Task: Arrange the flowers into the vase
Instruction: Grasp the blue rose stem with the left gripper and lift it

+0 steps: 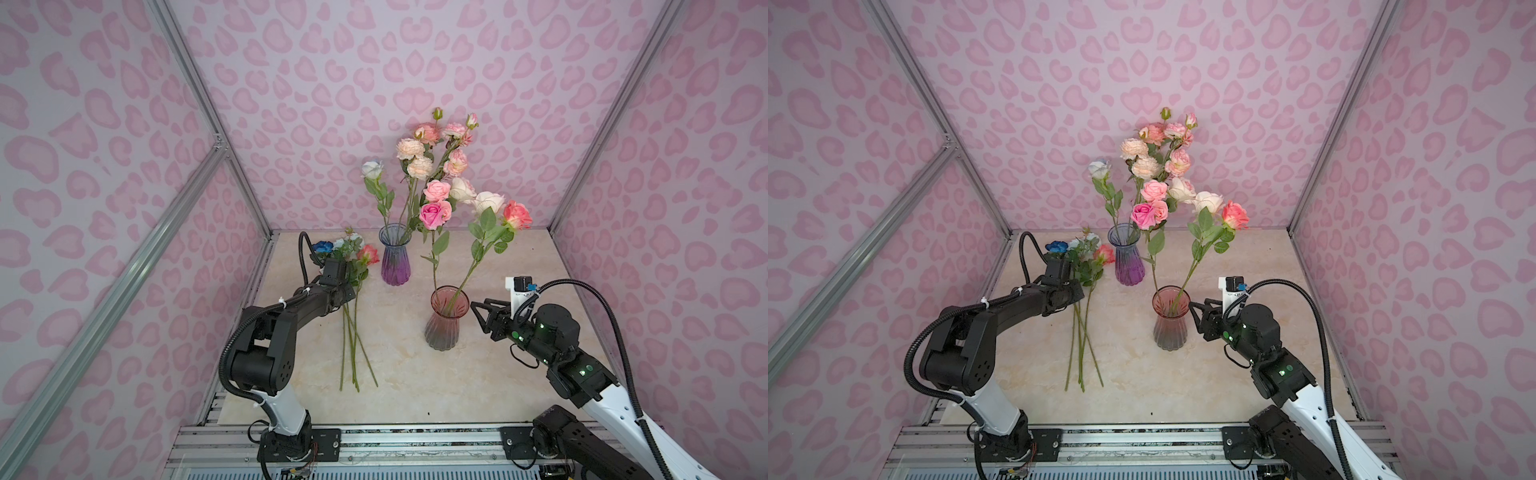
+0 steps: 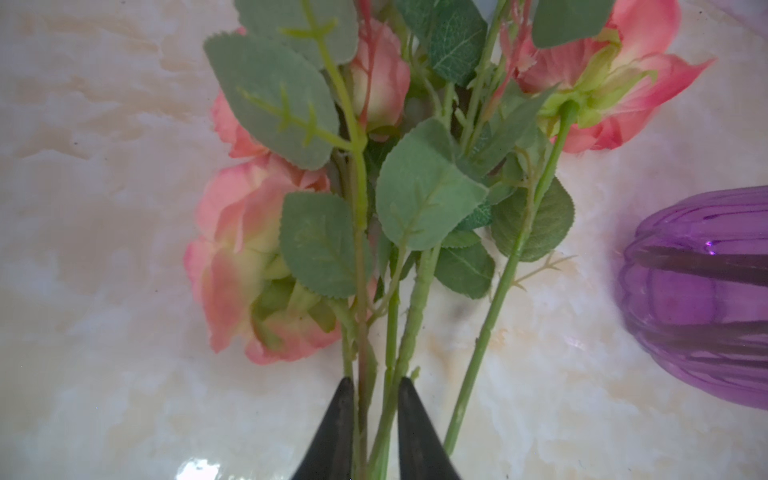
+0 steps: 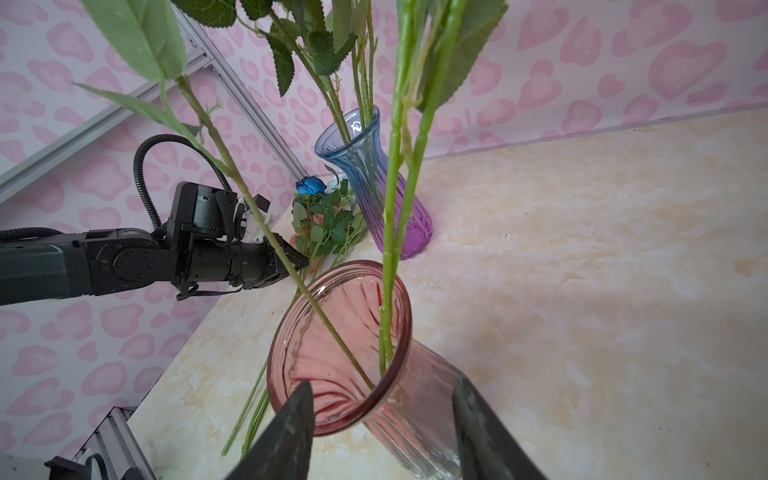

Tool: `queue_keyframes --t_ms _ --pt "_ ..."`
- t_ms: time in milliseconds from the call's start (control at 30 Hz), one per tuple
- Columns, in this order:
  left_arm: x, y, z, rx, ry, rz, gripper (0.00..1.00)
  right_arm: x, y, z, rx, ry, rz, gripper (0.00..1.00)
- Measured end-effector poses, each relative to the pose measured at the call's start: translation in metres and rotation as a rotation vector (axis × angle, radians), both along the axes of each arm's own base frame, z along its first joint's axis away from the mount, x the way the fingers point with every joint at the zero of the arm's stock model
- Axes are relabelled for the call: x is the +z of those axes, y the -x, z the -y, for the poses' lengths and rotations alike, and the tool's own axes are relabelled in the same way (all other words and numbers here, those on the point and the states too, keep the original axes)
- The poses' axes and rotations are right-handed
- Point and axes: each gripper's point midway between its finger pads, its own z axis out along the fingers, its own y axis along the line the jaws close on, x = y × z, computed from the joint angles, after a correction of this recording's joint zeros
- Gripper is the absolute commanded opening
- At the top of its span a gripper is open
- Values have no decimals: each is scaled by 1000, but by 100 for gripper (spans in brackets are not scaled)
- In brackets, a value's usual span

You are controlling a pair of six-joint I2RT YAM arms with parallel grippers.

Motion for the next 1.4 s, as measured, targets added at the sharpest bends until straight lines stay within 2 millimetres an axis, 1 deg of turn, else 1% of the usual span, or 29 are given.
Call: queue_keyframes --t_ms 233,367,433,533,633,800,867,967,1000,1033,1133,1200,1233,1267,1333,1400 --pt "0 -2 -1 -16 -26 -4 4 1 -1 0 -3 0 6 54" --pt "2 0 -3 -23 -38 -8 3 2 0 0 -3 -2 10 54" --pt "11 2 -2 -26 -32 4 4 2 0 0 -2 -2 10 54" --pt "37 3 1 -36 -13 61 3 2 0 1 -2 -2 11 54" --pt "71 6 8 -57 11 133 4 2 0 0 -3 -2 11 54" --pt "135 17 18 -93 65 283 3 2 -2 0 -2 -3 12 54" --pt "158 25 22 -114 81 336 3 2 -2 0 -2 -2 10 54" --pt "194 44 34 -177 104 423 3 8 -3 -1 -2 -8 20 54" --pt "210 52 38 -201 118 465 3 11 -2 -1 -1 -11 26 54" --pt "222 57 39 -217 122 496 3 13 -2 -1 -1 -13 30 54" --pt "271 83 45 -275 147 631 3 19 -2 -1 -1 -20 41 54" --pt "311 105 57 -354 175 746 3 25 -2 -1 -2 -25 53 53" --pt "328 115 62 -390 188 795 3 27 -2 0 -2 -28 57 53" --pt "350 128 67 -430 202 860 3 28 -1 0 -3 -28 60 53" --pt "391 150 71 -484 222 988 3 29 -2 3 -17 -27 66 53" --pt "427 172 75 -538 257 1112 3 30 -2 4 -25 -27 69 53"
